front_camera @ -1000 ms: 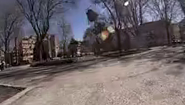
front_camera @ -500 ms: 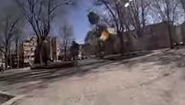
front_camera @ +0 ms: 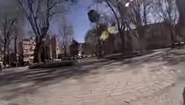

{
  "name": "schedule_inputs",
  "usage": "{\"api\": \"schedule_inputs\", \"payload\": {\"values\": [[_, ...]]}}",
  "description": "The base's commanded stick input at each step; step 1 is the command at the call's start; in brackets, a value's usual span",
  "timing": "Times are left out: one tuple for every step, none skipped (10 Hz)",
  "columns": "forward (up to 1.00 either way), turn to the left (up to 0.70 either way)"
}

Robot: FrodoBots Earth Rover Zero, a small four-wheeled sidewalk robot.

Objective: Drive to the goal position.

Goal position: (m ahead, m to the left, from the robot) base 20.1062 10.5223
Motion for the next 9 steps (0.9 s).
{"api": "schedule_inputs", "payload": {"values": [[1.00,0.00],[1.00,0.00],[1.00,0.00],[1.00,0.00],[1.00,0.00],[1.00,0.00],[1.00,0.00],[1.00,0.00],[1.00,0.00]]}}
